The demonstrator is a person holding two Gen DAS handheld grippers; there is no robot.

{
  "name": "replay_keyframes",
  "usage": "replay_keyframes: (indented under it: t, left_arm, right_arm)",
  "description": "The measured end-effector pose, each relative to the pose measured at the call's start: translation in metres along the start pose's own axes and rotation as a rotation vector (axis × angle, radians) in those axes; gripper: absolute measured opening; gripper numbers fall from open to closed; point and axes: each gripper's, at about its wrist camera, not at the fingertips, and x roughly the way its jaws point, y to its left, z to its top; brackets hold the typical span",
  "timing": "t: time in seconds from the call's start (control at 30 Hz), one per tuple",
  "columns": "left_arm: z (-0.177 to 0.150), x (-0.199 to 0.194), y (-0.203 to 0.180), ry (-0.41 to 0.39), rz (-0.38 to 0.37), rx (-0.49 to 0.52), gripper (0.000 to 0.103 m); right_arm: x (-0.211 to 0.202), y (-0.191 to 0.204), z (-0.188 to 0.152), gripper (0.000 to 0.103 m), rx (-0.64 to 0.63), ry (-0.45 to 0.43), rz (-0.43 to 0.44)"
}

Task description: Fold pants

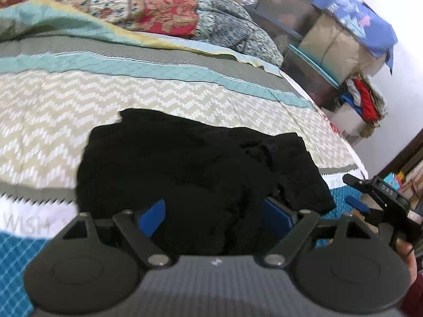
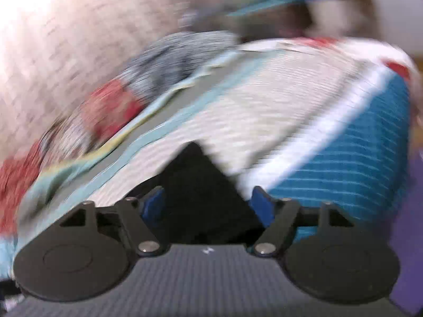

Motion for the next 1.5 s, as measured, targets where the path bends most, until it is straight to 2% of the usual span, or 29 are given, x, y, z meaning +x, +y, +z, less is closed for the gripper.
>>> replay_keyframes:
  t: [0.07, 0.17, 0.23, 0.27, 0.3, 0.33, 0.37, 0.4, 0.47, 0.53, 0.67, 0.8, 0.9, 1.0, 1.1, 1.13, 1.17, 1.2, 1.27, 1.37, 1.43, 1.5]
  left_arm:
    - [-0.001, 0.017, -0.004, 0.026, 0.033, 0.036, 0.083]
    - [-0.012, 0.055, 0.006, 0.141, 0.146, 0.054, 0.083]
    - [-0.017, 0.062, 0.004, 0.122, 0.193, 0.129, 0.087]
    - [-0.016, 0.063, 0.002, 0.132, 0.201, 0.136, 0.087]
    - [-0.014, 0.063, 0.0, 0.14, 0.208, 0.134, 0.087]
    - [-0.011, 0.062, -0.001, 0.153, 0.211, 0.127, 0.085]
    - [-0.008, 0.059, -0.001, 0.161, 0.206, 0.109, 0.084]
    - [-0.004, 0.053, 0.001, 0.156, 0.192, 0.083, 0.084]
    - [0.003, 0.034, 0.008, 0.118, 0.134, 0.012, 0.084]
    - [0.009, 0.013, 0.018, 0.061, 0.082, -0.057, 0.088]
    - [0.017, -0.026, 0.051, -0.045, 0.013, -0.244, 0.09]
    - [0.011, -0.052, 0.09, -0.113, -0.026, -0.395, 0.09]
    - [0.002, -0.063, 0.113, -0.123, 0.011, -0.449, 0.09]
    - [-0.014, -0.067, 0.132, -0.107, 0.036, -0.504, 0.089]
    - [-0.026, -0.065, 0.146, -0.085, 0.045, -0.551, 0.088]
    - [-0.029, -0.067, 0.151, -0.083, 0.041, -0.556, 0.088]
    - [-0.031, -0.069, 0.154, -0.085, 0.033, -0.556, 0.088]
    - [-0.031, -0.069, 0.155, -0.087, 0.026, -0.552, 0.088]
    - [-0.028, -0.065, 0.156, -0.082, 0.016, -0.542, 0.088]
    - [-0.018, -0.053, 0.152, -0.072, -0.006, -0.523, 0.089]
    - [-0.006, -0.043, 0.147, -0.066, -0.026, -0.499, 0.09]
    - [0.007, -0.03, 0.142, -0.054, -0.044, -0.474, 0.091]
  right_arm:
    - [0.012, -0.012, 0.0, 0.078, 0.085, 0.032, 0.003]
    - [0.028, -0.015, -0.003, 0.078, 0.109, 0.09, 0.027]
    - [0.038, -0.005, -0.01, 0.076, 0.069, 0.117, 0.036]
    - [0.04, 0.001, -0.01, 0.068, 0.046, 0.121, 0.036]
    - [0.038, 0.009, -0.012, 0.042, 0.019, 0.128, 0.029]
    - [0.044, 0.014, -0.01, 0.026, -0.006, 0.15, 0.017]
    - [0.034, 0.014, -0.015, 0.017, -0.016, 0.166, 0.021]
    - [0.03, 0.017, -0.012, 0.015, -0.023, 0.16, 0.026]
    - [0.013, 0.036, -0.012, 0.015, -0.06, 0.134, 0.085]
    - [-0.003, 0.056, -0.008, 0.014, -0.106, 0.111, 0.188]
    - [-0.017, 0.119, -0.015, 0.014, -0.257, 0.108, 0.34]
    - [-0.014, 0.195, -0.051, 0.014, -0.433, 0.192, 0.482]
    - [-0.001, 0.242, -0.095, 0.014, -0.541, 0.302, 0.553]
    - [0.02, 0.274, -0.147, 0.014, -0.655, 0.426, 0.597]
    - [0.051, 0.283, -0.2, 0.015, -0.787, 0.55, 0.493]
    - [0.053, 0.28, -0.206, 0.016, -0.808, 0.556, 0.491]
    - [0.047, 0.279, -0.202, 0.02, -0.805, 0.542, 0.519]
    - [0.04, 0.278, -0.194, 0.033, -0.796, 0.548, 0.568]
    - [0.023, 0.272, -0.172, 0.047, -0.766, 0.518, 0.641]
    - [-0.007, 0.256, -0.136, 0.048, -0.752, 0.359, 0.66]
    - [-0.017, 0.241, -0.115, 0.048, -0.747, 0.249, 0.613]
    - [-0.019, 0.226, -0.096, 0.048, -0.734, 0.155, 0.53]
